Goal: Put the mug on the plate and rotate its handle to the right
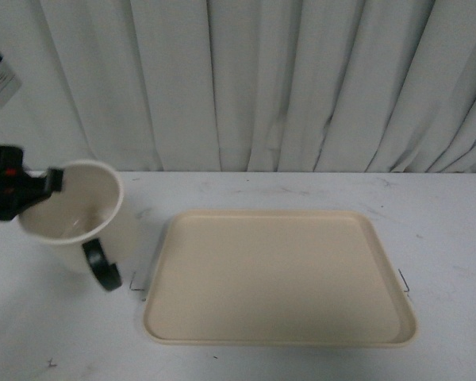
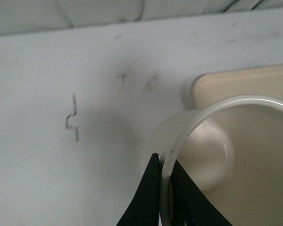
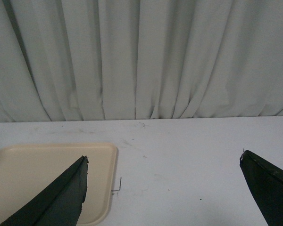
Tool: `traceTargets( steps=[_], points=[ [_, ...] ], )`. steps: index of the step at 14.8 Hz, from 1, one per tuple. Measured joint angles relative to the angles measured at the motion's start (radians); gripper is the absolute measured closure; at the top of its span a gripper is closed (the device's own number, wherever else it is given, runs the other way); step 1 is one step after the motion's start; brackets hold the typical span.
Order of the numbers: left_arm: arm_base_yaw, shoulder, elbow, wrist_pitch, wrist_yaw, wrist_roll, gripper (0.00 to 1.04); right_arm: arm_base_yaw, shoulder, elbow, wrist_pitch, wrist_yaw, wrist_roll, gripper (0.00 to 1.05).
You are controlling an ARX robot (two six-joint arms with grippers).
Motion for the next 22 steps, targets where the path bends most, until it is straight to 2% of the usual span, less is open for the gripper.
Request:
traceTargets(
  steps=[4, 7, 11, 18, 20, 21, 22],
  points=[
    [-0.279, 0.08, 0.13, 0.05, -0.105, -0.08, 1.02, 0.0, 0.0, 0.0, 0.0, 0.0, 0.0, 0.06],
    [-0.468, 0.309, 0.235, 0.041, -0.205, -0.194, 1.02, 0.0, 0.0, 0.0, 0.0, 0.0, 0.0, 0.06],
    [-0.4, 0.355, 0.216, 0.01, -0.213, -0.287, 1.02, 0.0, 0.0, 0.0, 0.0, 0.0, 0.0, 0.06],
    [-0.489, 0.367, 0.23, -0.001, -0.188, -0.353, 1.01, 0.0, 0.0, 0.0, 0.0, 0.0, 0.0, 0.06],
    [-0.489, 0.367, 0.232, -0.009, -0.197, -0.352, 0.94, 0.0, 0.0, 0.0, 0.0, 0.0, 0.0, 0.06],
    [-0.489, 0.367, 0.235, -0.019, -0.203, -0.352, 0.85, 0.0, 0.0, 0.0, 0.0, 0.0, 0.0, 0.06],
    [-0.492, 0.367, 0.25, -0.022, -0.207, -0.35, 0.69, 0.0, 0.0, 0.0, 0.0, 0.0, 0.0, 0.06]
  ],
)
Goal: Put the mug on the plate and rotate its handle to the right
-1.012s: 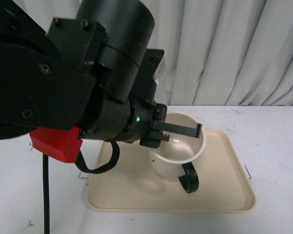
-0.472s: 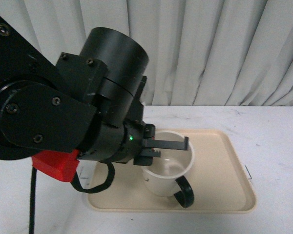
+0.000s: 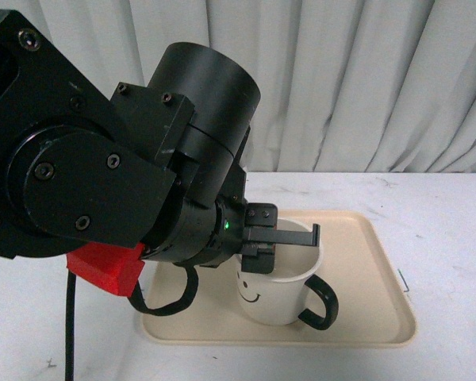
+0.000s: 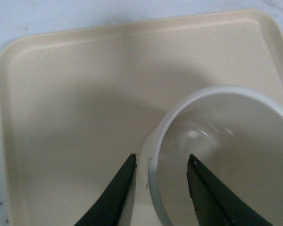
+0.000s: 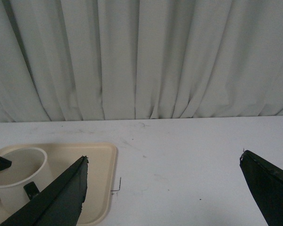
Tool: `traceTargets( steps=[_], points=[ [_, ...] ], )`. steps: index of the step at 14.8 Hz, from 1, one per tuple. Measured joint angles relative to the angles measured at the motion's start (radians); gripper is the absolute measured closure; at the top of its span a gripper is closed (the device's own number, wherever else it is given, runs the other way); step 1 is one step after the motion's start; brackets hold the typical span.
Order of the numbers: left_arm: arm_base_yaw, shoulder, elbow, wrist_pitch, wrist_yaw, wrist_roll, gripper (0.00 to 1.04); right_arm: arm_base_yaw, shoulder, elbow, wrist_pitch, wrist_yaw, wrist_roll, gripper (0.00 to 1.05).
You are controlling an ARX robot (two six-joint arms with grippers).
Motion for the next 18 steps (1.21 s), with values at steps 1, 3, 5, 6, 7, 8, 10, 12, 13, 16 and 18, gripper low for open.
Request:
traceTargets(
  steps=[1, 3, 5, 6, 7, 8, 10, 12, 13, 16, 18],
  points=[
    [-0.017, -0.011, 0.011, 0.0, -0.002, 0.011, 0.58, 0.0, 0.0, 0.0, 0.0, 0.0, 0.0, 0.06],
    [-0.08, -0.135, 0.002, 0.107, 0.026, 0.106, 0.29, 0.0, 0.0, 0.0, 0.0, 0.0, 0.0, 0.06],
    [-0.106, -0.345, -0.157, 0.669, 0.091, 0.335, 0.05, 0.0, 0.0, 0.0, -0.002, 0.0, 0.0, 0.06],
    [-0.105, -0.417, -0.199, 0.626, -0.142, 0.377, 0.14, 0.0, 0.0, 0.0, 0.002, 0.0, 0.0, 0.06],
    [-0.083, -0.52, -0.358, 0.581, -0.356, 0.351, 0.3, 0.0, 0.0, 0.0, -0.001, 0.0, 0.0, 0.06],
    [-0.031, -0.611, -0.465, 0.603, -0.43, 0.331, 0.43, 0.0, 0.0, 0.0, -0.001, 0.0, 0.0, 0.06],
    [0.069, -0.795, -0.597, 0.637, -0.368, 0.313, 0.66, 0.0, 0.0, 0.0, -0.001, 0.0, 0.002, 0.06],
    [0.151, -0.887, -0.727, 0.612, -0.276, 0.312, 0.9, 0.0, 0.0, 0.0, 0.0, 0.0, 0.003, 0.06],
    [0.204, -0.956, -0.787, 0.598, -0.217, 0.31, 1.03, 0.0, 0.0, 0.0, 0.0, 0.0, 0.003, 0.06],
    [0.3, -1.098, -0.861, 0.554, -0.132, 0.309, 1.03, 0.0, 0.0, 0.0, 0.0, 0.0, 0.003, 0.06],
    [0.341, -1.163, -0.903, 0.513, -0.081, 0.309, 1.03, 0.0, 0.0, 0.0, 0.0, 0.0, 0.003, 0.06]
  ],
)
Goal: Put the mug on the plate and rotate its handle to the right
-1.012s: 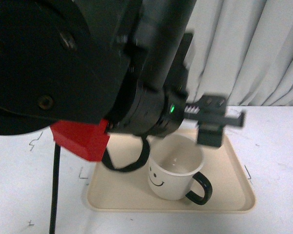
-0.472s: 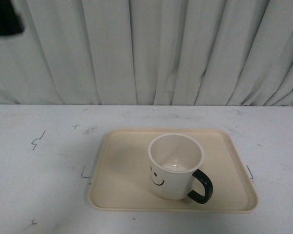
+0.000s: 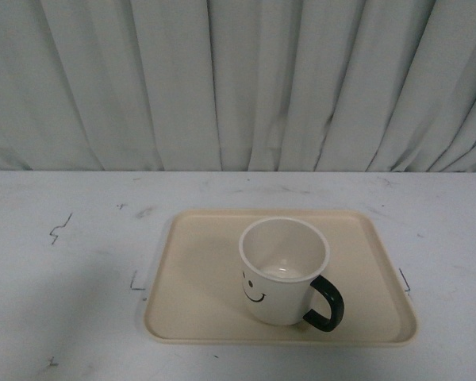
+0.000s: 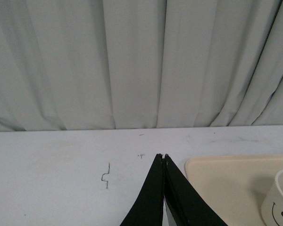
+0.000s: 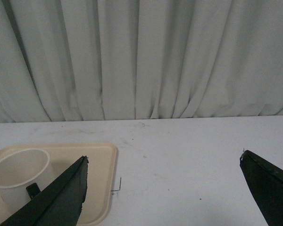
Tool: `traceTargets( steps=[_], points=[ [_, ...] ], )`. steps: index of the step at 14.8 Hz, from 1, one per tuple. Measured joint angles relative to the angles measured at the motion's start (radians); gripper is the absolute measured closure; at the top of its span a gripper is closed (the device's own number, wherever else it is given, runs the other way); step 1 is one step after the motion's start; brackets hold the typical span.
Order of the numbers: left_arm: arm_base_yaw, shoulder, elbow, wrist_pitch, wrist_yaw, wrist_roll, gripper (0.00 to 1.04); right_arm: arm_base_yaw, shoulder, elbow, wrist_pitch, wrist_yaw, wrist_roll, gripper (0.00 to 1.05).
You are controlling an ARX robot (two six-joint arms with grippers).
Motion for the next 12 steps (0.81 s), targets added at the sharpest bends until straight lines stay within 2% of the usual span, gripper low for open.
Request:
traceTargets(
  steps=[6, 7, 8, 12],
  points=[
    [0.116, -0.238, -0.073, -0.147, 0.116, 0.0, 1.03, 0.0, 0.0, 0.0, 0.0, 0.0, 0.0, 0.06],
    [0.193, -0.253, -0.103, -0.114, 0.195, 0.0, 1.03, 0.0, 0.0, 0.0, 0.001, 0.0, 0.0, 0.06],
    [0.219, -0.278, -0.106, -0.161, 0.192, -0.003, 1.03, 0.0, 0.0, 0.0, 0.0, 0.0, 0.0, 0.06],
    [0.21, -0.431, -0.106, -0.298, 0.211, -0.003, 1.03, 0.0, 0.0, 0.0, 0.0, 0.0, 0.0, 0.06]
  ],
)
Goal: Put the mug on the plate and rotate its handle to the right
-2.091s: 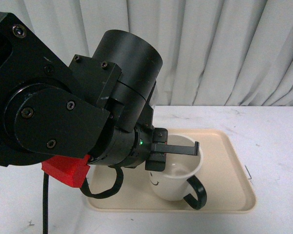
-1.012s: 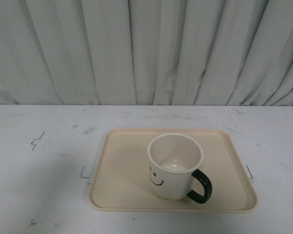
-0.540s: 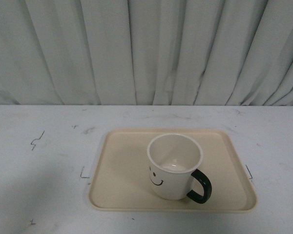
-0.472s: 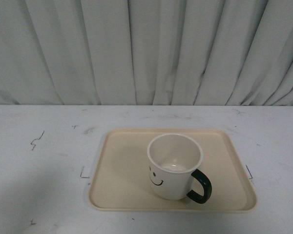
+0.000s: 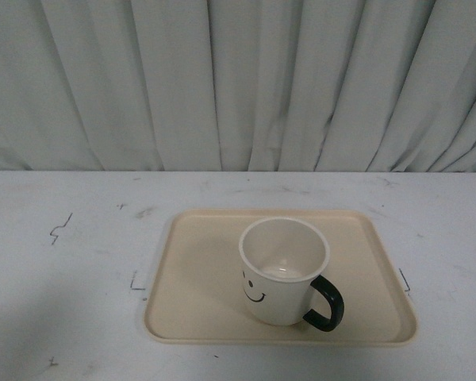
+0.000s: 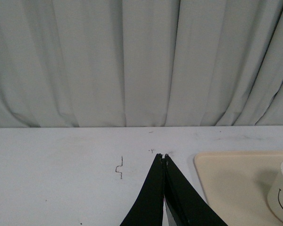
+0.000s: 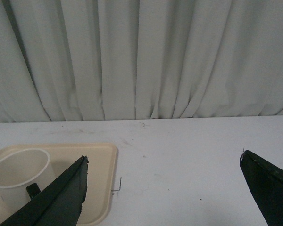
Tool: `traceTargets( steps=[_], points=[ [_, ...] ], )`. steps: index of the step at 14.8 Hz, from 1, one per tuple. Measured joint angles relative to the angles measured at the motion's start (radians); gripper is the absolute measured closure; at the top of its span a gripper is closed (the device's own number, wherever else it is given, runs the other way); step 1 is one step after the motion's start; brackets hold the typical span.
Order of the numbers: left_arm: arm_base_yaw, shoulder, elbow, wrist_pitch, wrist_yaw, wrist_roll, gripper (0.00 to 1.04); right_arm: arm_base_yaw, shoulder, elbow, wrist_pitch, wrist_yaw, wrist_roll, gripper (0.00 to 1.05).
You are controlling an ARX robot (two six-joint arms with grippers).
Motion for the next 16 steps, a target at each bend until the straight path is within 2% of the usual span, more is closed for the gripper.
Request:
traceTargets(
  steps=[9, 11, 14, 15, 16],
  points=[
    [0.0, -0.193, 0.0, -0.187, 0.0, 0.0, 1.03, 0.0, 0.0, 0.0, 0.0, 0.0, 0.0, 0.06],
    [0.0, -0.344, 0.001, -0.376, 0.0, 0.0, 1.03, 0.0, 0.0, 0.0, 0.0, 0.001, 0.0, 0.06],
    [0.0, -0.358, 0.001, -0.37, 0.0, 0.0, 1.03, 0.0, 0.0, 0.0, 0.0, 0.0, 0.0, 0.06],
    [0.0, -0.358, 0.001, -0.365, 0.0, 0.0, 0.97, 0.0, 0.0, 0.0, 0.001, 0.0, 0.0, 0.06],
    [0.0, -0.358, 0.001, -0.365, 0.0, 0.0, 0.84, 0.0, 0.0, 0.0, 0.001, 0.0, 0.0, 0.06]
  ],
)
